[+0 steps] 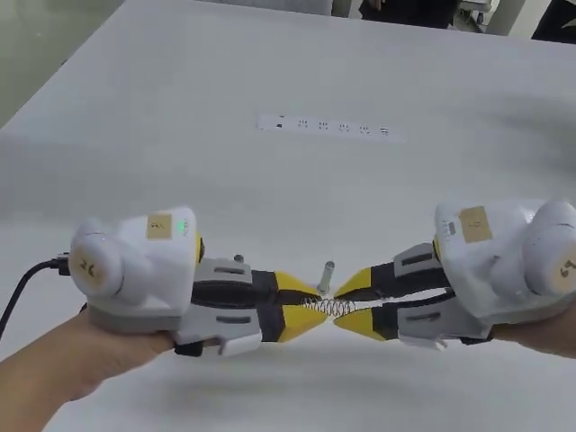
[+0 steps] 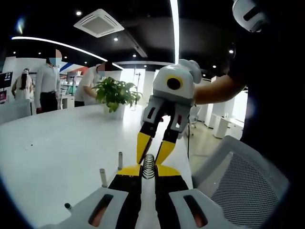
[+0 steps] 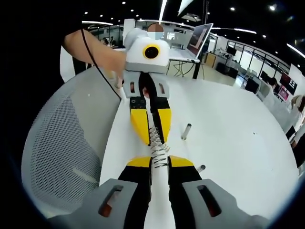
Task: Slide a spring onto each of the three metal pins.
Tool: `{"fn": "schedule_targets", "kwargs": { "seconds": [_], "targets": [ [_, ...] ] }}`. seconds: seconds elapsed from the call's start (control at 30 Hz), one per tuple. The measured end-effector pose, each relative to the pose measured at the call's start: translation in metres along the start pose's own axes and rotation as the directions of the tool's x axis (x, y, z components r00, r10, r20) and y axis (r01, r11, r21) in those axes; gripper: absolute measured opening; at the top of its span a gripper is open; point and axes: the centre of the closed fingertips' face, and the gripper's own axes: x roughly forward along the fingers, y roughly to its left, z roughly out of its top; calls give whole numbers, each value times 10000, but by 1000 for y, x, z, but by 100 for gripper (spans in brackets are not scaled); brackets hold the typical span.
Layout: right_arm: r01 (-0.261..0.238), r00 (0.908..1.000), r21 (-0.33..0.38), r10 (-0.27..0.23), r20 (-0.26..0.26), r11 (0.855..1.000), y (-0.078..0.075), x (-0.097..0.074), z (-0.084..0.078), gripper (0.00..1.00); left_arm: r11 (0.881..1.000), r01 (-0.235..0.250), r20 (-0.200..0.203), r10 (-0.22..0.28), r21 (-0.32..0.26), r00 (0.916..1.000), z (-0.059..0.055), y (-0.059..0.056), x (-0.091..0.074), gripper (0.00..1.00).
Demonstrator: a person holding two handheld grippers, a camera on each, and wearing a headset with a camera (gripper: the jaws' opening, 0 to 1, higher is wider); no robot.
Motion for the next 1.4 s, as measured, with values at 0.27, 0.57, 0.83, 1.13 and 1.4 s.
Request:
{"fn": "schedule_targets", "kwargs": {
  "seconds": [0.27,0.57,0.83,1.13,1.4],
  "targets": [
    [-280,9938,1000,170,1098,9946,-2,-6,4,10,9999,29,172,-27,-136,9998,4,0,-1,1],
    [-653,9839,1467,392,1742,9870,2,-11,7,10,9997,163,301,-157,-188,9994,7,-2,0,1],
    [-679,9835,1338,438,1758,9887,4,-13,8,10,9996,187,330,-180,-199,9993,8,-3,0,1],
    [-778,9874,1002,628,1451,9919,7,-14,9,8,9994,302,303,-297,-154,9991,7,-5,-1,1],
    [-849,9878,780,737,1373,9933,8,-16,12,7,9987,480,319,-475,-162,9984,6,-7,-2,1]
  ]
}}
